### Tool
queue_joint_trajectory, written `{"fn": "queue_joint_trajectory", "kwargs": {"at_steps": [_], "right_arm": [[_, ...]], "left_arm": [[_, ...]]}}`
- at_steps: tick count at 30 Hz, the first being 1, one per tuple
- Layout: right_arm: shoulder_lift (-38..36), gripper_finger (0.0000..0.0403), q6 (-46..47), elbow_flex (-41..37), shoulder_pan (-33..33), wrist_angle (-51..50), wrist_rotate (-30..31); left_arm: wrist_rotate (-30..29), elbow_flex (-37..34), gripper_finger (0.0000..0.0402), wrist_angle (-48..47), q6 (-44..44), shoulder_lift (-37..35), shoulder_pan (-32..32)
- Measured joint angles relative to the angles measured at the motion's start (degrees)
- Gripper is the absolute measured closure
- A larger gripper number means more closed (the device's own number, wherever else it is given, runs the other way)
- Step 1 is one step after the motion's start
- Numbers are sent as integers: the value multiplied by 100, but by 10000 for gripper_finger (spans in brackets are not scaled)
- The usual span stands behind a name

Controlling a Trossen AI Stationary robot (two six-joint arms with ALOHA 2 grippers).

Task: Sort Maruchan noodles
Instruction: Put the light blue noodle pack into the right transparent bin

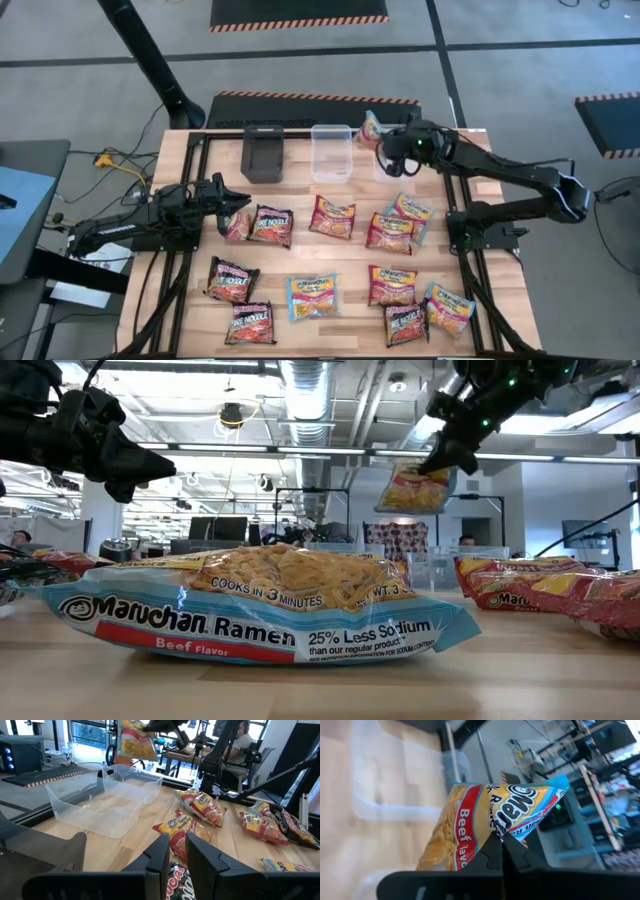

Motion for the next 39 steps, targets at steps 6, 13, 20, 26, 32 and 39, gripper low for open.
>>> {"fn": "queue_joint_trajectory", "kwargs": {"at_steps": [6, 13, 20, 26, 32, 39], "right_arm": [[0, 396, -360, 0, -408, -108, 54], [0, 396, -828, 0, -827, -331, 52], [13, 396, -889, 0, -1097, -338, 4], [428, 395, -942, 0, -1299, -326, 31], [882, 395, -1130, -2, -1343, -322, 67], [1094, 395, -1618, -2, -1372, -304, 101]], "left_arm": [[-2, 0, 350, 0, 2, 0, 0], [-2, 0, 350, 0, 0, 0, 0], [-2, 0, 350, 0, 0, 0, -1], [-4, 0, 350, 0, 0, 0, -1], [-4, 0, 350, 0, 0, 0, 0], [-4, 0, 350, 0, 0, 0, 0]]}}
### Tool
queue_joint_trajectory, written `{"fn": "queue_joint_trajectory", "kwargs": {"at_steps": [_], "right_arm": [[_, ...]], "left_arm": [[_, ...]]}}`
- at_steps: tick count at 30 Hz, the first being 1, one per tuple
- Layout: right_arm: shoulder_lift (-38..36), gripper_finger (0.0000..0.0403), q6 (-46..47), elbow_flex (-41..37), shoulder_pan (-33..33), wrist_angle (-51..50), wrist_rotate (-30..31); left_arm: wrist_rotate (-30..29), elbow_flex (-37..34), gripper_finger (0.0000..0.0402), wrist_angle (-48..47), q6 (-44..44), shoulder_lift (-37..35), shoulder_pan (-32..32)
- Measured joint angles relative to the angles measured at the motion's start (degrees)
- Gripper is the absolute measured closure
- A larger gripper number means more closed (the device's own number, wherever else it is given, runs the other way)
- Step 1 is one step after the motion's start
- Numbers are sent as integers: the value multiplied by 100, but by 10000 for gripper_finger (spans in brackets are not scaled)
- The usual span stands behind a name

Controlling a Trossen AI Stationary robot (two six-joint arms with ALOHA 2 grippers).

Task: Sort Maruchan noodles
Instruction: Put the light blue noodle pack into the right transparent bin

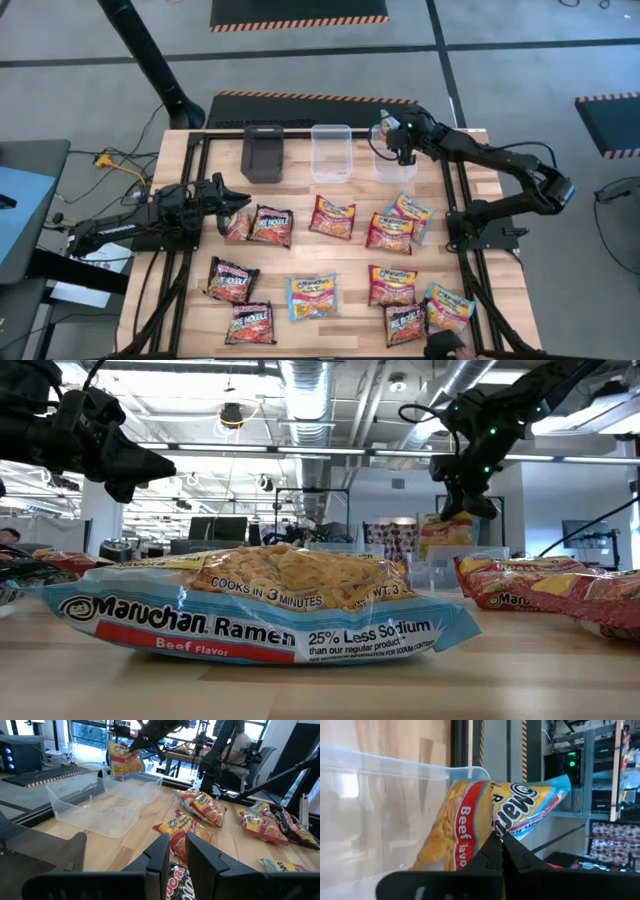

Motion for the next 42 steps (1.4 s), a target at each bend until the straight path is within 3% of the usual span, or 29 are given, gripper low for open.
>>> {"fn": "queue_joint_trajectory", "kwargs": {"at_steps": [21, 30, 42], "right_arm": [[870, 393, -276, 2, -36, 522, 311], [884, 354, -320, 2, -34, 533, 849], [881, 326, -274, 2, -36, 535, 868]], "left_arm": [[0, 0, 350, 0, -24, -2, 2], [0, 0, 350, 0, -24, -1, 0], [0, 0, 350, 0, -24, -2, 1]]}}
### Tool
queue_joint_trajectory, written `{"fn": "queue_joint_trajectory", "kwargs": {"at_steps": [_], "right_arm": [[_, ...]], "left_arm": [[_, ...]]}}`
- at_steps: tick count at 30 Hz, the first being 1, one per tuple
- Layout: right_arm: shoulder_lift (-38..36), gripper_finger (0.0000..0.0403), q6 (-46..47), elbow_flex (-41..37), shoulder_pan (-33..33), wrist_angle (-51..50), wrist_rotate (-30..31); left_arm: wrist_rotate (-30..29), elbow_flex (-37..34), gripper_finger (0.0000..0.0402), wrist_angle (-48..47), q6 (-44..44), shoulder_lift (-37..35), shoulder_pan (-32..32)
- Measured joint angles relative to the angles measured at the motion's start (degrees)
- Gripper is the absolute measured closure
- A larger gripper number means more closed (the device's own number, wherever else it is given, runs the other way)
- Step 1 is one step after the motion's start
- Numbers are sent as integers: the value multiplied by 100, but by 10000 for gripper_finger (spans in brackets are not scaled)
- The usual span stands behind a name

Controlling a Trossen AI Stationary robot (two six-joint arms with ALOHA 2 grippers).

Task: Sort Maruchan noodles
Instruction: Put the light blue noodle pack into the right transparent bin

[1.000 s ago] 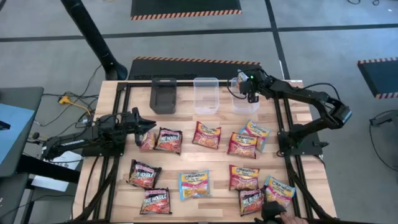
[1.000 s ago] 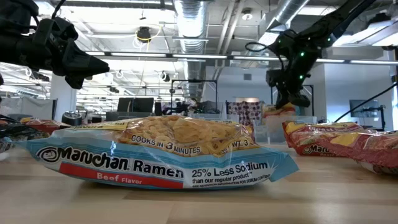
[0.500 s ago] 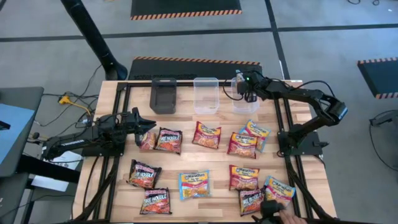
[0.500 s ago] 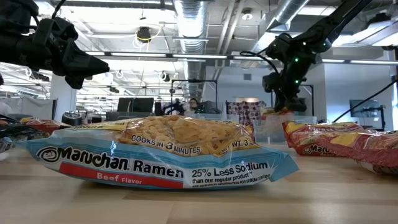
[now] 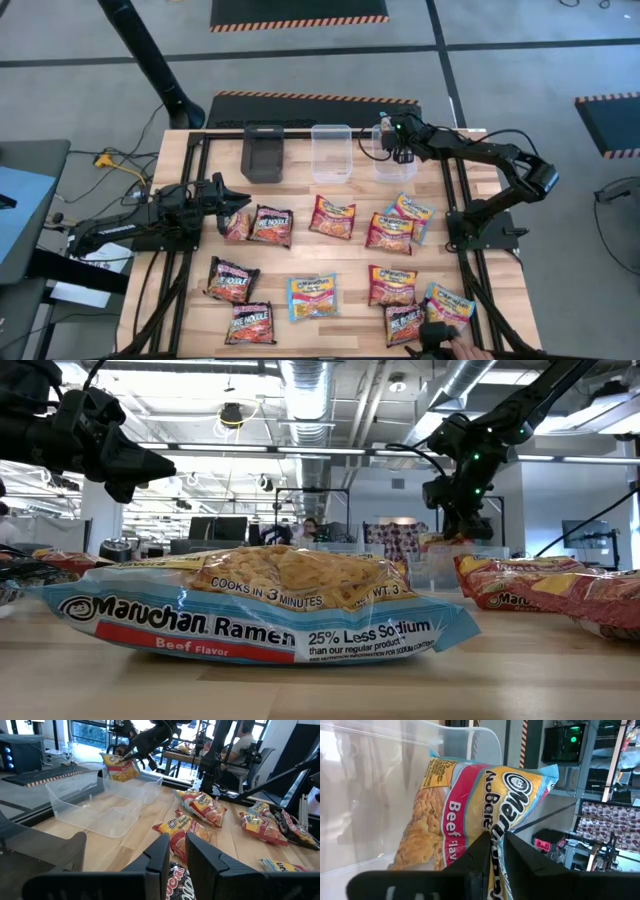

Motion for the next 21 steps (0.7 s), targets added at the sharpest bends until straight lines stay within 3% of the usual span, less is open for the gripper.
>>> {"fn": "queue_joint_trajectory", "kwargs": {"at_steps": [21], "right_arm": [[-2, 324, 457, 0, -42, 41, 68]], "left_arm": [[-28, 0, 350, 2, 2, 0, -2]]}}
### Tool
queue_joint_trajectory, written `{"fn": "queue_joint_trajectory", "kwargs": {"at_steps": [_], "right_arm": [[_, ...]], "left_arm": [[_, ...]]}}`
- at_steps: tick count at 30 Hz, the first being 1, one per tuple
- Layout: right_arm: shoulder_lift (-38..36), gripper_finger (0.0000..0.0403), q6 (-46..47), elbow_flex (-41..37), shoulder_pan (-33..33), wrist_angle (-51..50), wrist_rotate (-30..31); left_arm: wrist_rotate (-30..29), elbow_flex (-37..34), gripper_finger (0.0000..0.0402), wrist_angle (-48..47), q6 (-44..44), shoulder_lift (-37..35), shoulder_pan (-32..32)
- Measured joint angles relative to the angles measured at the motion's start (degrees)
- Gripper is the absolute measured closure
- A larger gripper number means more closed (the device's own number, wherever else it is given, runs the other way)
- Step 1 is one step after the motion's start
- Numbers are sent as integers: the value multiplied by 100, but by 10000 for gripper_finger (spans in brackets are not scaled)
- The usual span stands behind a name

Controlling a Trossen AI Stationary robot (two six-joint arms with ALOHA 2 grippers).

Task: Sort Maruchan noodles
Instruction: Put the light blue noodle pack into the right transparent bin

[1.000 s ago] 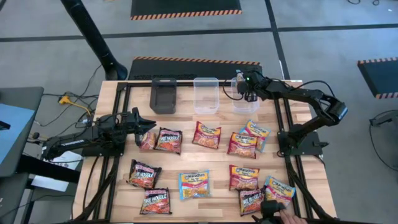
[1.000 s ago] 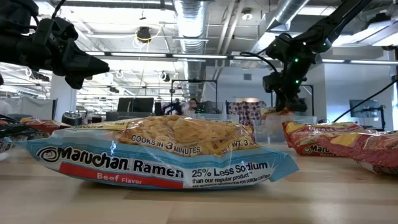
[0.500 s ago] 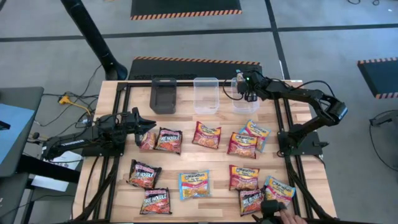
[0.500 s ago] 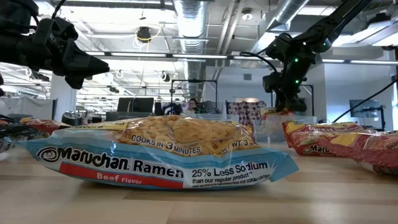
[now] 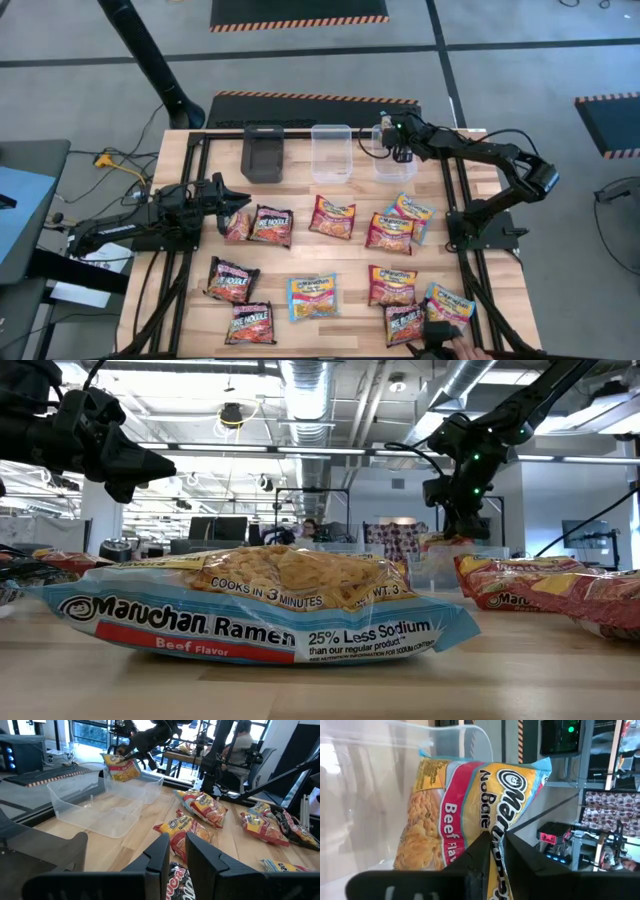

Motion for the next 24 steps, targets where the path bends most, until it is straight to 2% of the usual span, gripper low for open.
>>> {"fn": "queue_joint_trajectory", "kwargs": {"at_steps": [8, 20, 24], "right_arm": [[0, 314, -276, 0, 12, 10, 69], [-2, 315, 186, 0, 238, 13, 61], [-2, 316, 675, 0, 227, 35, -46]], "left_arm": [[2, 0, 350, 0, 0, 2, 2], [2, 0, 350, 0, 0, 0, 1], [2, 0, 350, 0, 2, 0, 0]]}}
